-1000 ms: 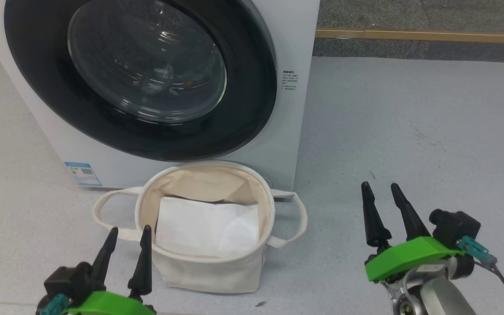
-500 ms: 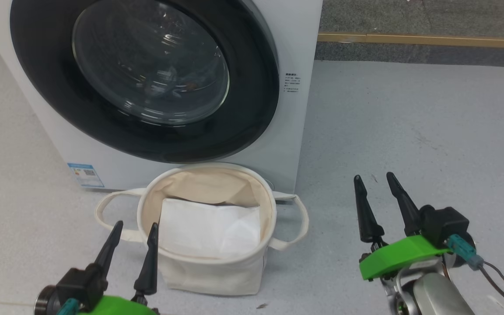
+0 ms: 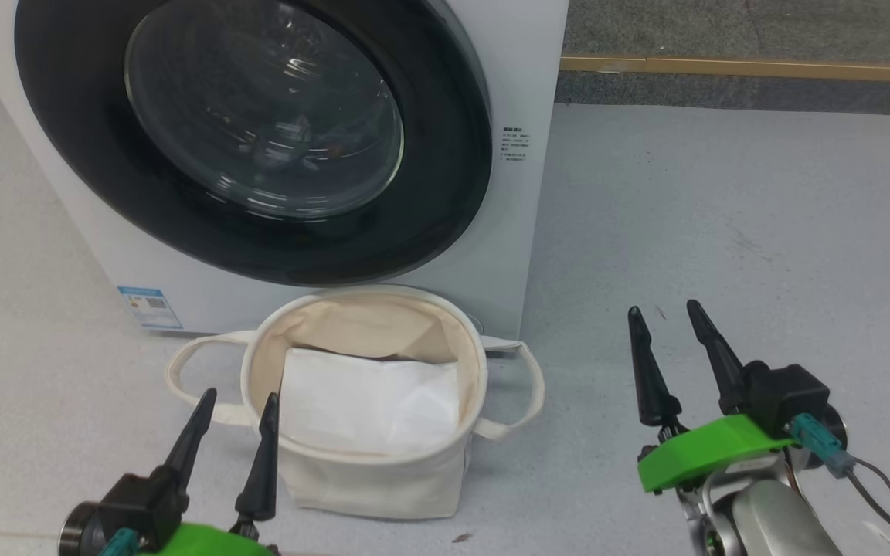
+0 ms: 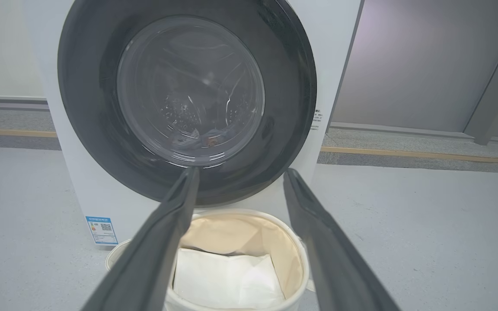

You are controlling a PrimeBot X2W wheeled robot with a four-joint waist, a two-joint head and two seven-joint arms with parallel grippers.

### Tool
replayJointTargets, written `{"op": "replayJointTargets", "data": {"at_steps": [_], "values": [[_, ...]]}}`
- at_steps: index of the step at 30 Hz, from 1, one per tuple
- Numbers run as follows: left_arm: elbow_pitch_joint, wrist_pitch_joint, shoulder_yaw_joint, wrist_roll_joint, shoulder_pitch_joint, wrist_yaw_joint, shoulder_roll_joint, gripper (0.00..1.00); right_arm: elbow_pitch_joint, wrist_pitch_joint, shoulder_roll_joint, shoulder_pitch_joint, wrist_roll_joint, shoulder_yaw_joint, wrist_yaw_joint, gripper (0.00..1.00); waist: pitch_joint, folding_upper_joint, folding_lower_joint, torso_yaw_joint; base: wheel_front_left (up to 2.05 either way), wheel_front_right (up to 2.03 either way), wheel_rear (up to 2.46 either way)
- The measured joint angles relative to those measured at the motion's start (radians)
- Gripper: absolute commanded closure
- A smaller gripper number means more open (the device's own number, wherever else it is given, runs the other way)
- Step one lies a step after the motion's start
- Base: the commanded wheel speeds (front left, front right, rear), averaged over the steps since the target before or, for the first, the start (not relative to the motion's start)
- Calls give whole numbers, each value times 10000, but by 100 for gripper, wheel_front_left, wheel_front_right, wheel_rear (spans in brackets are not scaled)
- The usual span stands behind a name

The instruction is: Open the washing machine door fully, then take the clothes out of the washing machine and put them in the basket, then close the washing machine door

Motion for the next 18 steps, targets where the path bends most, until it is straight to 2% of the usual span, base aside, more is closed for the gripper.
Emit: {"op": "replayJointTargets", "data": {"at_steps": [8, 16, 17, 18], "values": [[2, 0, 8, -86, -1, -4, 0, 0, -15, 2, 4, 0, 13, -125, 0, 0, 173, 0, -1, 64, 0, 0, 0], [-115, 0, 370, -725, 8, -184, -6, 0, 378, -157, 10, -811, 1906, -130, 0, 0, 541, 0, 0, 134, 0, 0, 0], [-127, 0, 401, -763, 11, -184, 2, 0, 464, -165, 4, -1014, 2090, -142, 0, 29, 591, 0, -1, 169, 0, 0, 0], [-159, 0, 443, -809, 17, -186, 6, 0, 548, -167, -6, -1207, 2222, -148, 0, 96, 643, 0, -1, 208, 0, 0, 0]]}}
